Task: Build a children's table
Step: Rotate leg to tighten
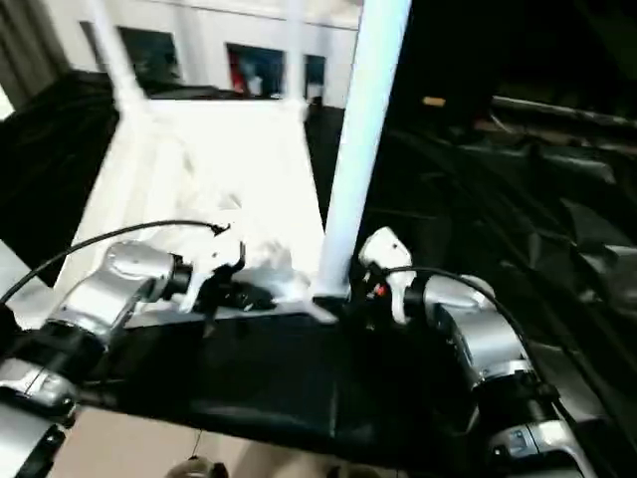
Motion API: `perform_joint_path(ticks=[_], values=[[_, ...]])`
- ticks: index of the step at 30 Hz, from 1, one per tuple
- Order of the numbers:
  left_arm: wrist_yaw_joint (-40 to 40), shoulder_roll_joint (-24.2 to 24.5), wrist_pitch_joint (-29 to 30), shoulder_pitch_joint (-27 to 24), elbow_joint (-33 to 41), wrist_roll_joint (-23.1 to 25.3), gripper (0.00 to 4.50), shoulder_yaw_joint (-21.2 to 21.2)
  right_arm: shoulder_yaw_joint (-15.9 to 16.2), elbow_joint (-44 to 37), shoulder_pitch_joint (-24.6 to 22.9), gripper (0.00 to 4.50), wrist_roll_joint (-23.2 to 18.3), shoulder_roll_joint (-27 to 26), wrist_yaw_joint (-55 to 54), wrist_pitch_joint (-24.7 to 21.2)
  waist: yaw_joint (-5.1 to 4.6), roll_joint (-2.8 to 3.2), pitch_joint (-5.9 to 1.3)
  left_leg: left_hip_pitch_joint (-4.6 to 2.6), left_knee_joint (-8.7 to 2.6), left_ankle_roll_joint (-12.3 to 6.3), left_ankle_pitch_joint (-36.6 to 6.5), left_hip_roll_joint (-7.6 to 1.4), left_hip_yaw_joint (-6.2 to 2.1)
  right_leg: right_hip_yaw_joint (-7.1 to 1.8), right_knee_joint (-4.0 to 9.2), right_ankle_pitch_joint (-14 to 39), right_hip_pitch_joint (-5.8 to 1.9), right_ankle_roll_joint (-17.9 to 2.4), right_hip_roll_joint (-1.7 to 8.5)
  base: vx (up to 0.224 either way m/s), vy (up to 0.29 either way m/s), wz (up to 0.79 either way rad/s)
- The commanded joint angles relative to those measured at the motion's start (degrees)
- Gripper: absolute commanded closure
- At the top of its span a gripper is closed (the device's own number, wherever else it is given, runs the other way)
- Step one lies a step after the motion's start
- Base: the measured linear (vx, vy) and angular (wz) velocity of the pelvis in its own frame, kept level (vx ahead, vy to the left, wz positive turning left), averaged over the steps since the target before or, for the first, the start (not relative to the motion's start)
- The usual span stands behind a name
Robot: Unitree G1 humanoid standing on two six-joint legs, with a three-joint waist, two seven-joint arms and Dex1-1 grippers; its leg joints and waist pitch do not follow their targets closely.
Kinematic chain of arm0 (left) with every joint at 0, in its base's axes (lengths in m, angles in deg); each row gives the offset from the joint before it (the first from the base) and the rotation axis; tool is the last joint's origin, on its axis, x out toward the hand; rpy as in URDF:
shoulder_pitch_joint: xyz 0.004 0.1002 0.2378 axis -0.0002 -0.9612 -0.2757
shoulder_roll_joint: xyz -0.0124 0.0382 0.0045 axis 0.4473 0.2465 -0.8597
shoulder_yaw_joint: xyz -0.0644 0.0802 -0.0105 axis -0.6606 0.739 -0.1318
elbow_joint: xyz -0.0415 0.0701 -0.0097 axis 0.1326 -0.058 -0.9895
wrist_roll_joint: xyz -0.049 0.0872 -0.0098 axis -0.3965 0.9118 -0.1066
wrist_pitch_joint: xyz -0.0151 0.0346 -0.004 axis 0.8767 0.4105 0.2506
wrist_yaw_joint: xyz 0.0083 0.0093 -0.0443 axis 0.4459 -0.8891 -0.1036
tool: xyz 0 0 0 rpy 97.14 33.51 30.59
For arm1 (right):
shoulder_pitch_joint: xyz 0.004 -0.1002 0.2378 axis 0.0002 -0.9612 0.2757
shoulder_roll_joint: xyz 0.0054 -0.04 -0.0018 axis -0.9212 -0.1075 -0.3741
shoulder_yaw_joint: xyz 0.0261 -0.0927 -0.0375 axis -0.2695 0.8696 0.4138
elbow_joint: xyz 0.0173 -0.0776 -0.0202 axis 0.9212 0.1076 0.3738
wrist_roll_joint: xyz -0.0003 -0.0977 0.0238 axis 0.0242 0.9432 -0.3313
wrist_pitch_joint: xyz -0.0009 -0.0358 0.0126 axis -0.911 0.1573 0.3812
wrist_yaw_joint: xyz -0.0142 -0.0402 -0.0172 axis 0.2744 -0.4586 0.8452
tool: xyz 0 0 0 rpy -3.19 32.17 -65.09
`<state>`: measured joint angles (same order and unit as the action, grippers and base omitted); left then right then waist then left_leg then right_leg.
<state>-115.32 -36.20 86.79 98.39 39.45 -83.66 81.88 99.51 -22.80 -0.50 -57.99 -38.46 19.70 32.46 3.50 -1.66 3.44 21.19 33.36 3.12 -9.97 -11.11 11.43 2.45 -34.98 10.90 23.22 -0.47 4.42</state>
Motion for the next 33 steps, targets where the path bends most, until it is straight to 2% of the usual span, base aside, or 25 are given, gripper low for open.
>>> perform_joint_path(ticks=[1,2,6,8,14,16,18,19,20,21,24,26,30,31,32,33], values=[[-2.27,-0.19,0.41,-0.60,1.33,-1.07,4.50,1.16,-0.54,-1.60,0.55,0.71,-0.58,0.90,0.65,-0.54,0.01,-0.11,-3.77,-0.94,-3.55,-2.45,-11.92,-2.29,-0.82,-2.28,3.89,8.31,-2.82,-14.18,3.45,0.000,0.000,0.00],[-2.48,0.00,0.66,-0.67,1.61,-1.14,4.50,1.06,-0.66,-1.51,0.65,0.88,-1.06,0.78,0.92,-0.71,0.03,-0.15,-3.79,-0.97,-3.53,-2.25,-11.93,-2.25,-0.83,-2.30,3.93,8.72,-2.80,-13.85,3.47,0.000,0.000,0.00],[-2.31,0.02,0.80,-0.69,1.58,-1.03,4.50,0.82,-0.62,-1.32,0.64,0.88,-1.67,0.49,1.19,-1.06,0.03,-0.11,-3.88,-0.95,-3.46,-2.16,-11.31,-2.21,-0.85,-2.31,3.83,8.16,-2.82,-13.81,3.46,0.000,0.000,0.00],[-2.08,-0.09,0.73,-0.58,1.30,-0.89,4.50,0.71,-0.61,-1.37,0.48,1.23,-1.84,0.39,1.26,-1.27,0.02,-0.06,-3.87,-0.91,-3.40,-2.41,-10.71,-2.13,-0.81,-2.30,3.75,6.87,-2.84,-14.05,3.37,0.000,0.000,0.00],[0.87,-0.95,0.24,-0.02,-0.45,0.27,4.50,0.14,-0.58,-1.60,-0.70,1.59,-1.34,-0.61,-0.31,-1.36,0.03,0.12,-3.78,-0.92,-3.44,-2.26,-11.26,-2.13,-0.88,-2.25,3.86,7.87,-2.82,-13.94,3.39,0.000,0.000,0.00],[5.27,-2.45,-0.12,0.82,-2.62,1.11,4.50,-0.92,-1.42,0.57,-0.73,1.72,-0.08,-2.57,-5.20,-0.56,-0.23,-0.03,-3.52,-0.98,-3.65,-1.06,-13.83,-2.01,-0.97,-2.23,4.42,12.67,-2.66,-12.78,3.45,0.000,0.000,0.00],[10.31,-4.21,-0.15,2.01,-4.90,1.98,4.50,-1.87,-2.34,3.17,-0.33,1.76,1.55,-4.85,-11.15,0.03,-0.28,0.18,-3.41,-1.15,-3.71,-0.34,-15.08,-1.98,-1.04,-2.21,4.72,15.23,-2.40,-12.15,3.51,0.000,0.000,0.00],[13.88,-5.61,-0.03,2.94,-6.45,2.58,4.50,-2.39,-2.93,4.72,-0.13,1.77,2.65,-6.61,-15.69,0.19,-0.52,-0.05,-3.29,-1.09,-3.84,0.62,-16.53,-1.90,-1.18,-2.18,5.07,19.08,-2.31,-10.77,3.50,0.000,0.000,0.00],[17.44,-7.26,0.37,3.94,-8.01,2.89,4.50,-3.03,-3.81,6.21,0.14,1.79,3.43,-8.72,-20.77,-0.17,-0.62,0.10,-3.27,-1.18,-3.86,0.88,-17.18,-1.88,-1.17,-2.23,5.22,20.15,-2.05,-10.46,3.54,0.000,0.000,0.00],[19.52,-8.28,0.65,4.54,-8.92,3.02,4.50,-3.42,-4.38,7.02,0.29,1.79,3.82,-10.03,-23.87,-0.49,-0.78,-0.06,-3.24,-1.22,-3.91,1.50,-17.77,-1.78,-1.34,-2.13,5.35,22.04,-2.07,-9.64,3.50,0.000,0.000,0.00],[26.72,-12.67,1.64,6.75,-11.77,3.21,4.50,-4.49,-6.71,10.11,1.72,1.80,4.63,-15.54,-35.78,-1.66,-0.98,-0.04,-3.22,-1.41,-3.94,1.58,-18.95,-1.74,-1.43,-2.07,5.81,24.13,-1.84,-8.66,3.54,0.000,0.000,0.00],[29.50,-15.19,1.74,7.81,-13.03,3.41,4.50,-4.62,-7.56,11.60,2.81,1.80,5.01,-18.68,-41.23,-1.99,-1.29,0.05,-3.26,-1.30,-4.04,1.73,-19.23,-1.64,-1.53,-2.08,5.89,24.34,-1.73,-8.24,3.47,0.000,0.000,0.00],[29.47,-17.15,1.38,8.37,-13.43,3.79,4.50,-3.88,-5.24,11.71,3.41,1.80,6.53,-20.78,-41.00,-0.06,-1.35,0.00,-3.38,-1.10,-4.01,0.65,-18.43,-1.65,-1.45,-2.21,5.78,21.36,-1.89,-8.28,3.40,0.000,0.000,0.00],[28.72,-17.45,1.07,8.54,-13.75,3.96,4.50,-3.51,-4.01,11.40,3.42,1.80,7.20,-21.09,-39.50,2.02,-1.40,0.21,-3.48,-0.83,-3.95,0.24,-17.41,-1.62,-1.35,-2.26,5.54,18.38,-2.09,-8.88,3.34,0.000,0.000,0.00],[28.44,-17.41,0.90,8.60,-13.91,4.07,4.50,-3.35,-3.65,11.14,3.36,1.80,7.06,-21.10,-38.16,2.97,-1.32,0.29,-3.54,-0.85,-3.92,0.03,-17.08,-1.59,-1.33,-2.26,5.46,17.58,-2.16,-9.12,3.32,0.000,0.000,0.00],[28.34,-17.37,0.80,8.64,-14.05,4.15,4.50,-3.29,-3.53,11.03,3.34,1.46,6.91,-21.08,-37.39,3.46,-1.34,0.19,-3.53,-0.76,-3.87,-0.45,-16.42,-1.55,-1.24,-2.27,5.35,16.48,-2.24,-9.56,3.28,0.000,0.000,0.00]])
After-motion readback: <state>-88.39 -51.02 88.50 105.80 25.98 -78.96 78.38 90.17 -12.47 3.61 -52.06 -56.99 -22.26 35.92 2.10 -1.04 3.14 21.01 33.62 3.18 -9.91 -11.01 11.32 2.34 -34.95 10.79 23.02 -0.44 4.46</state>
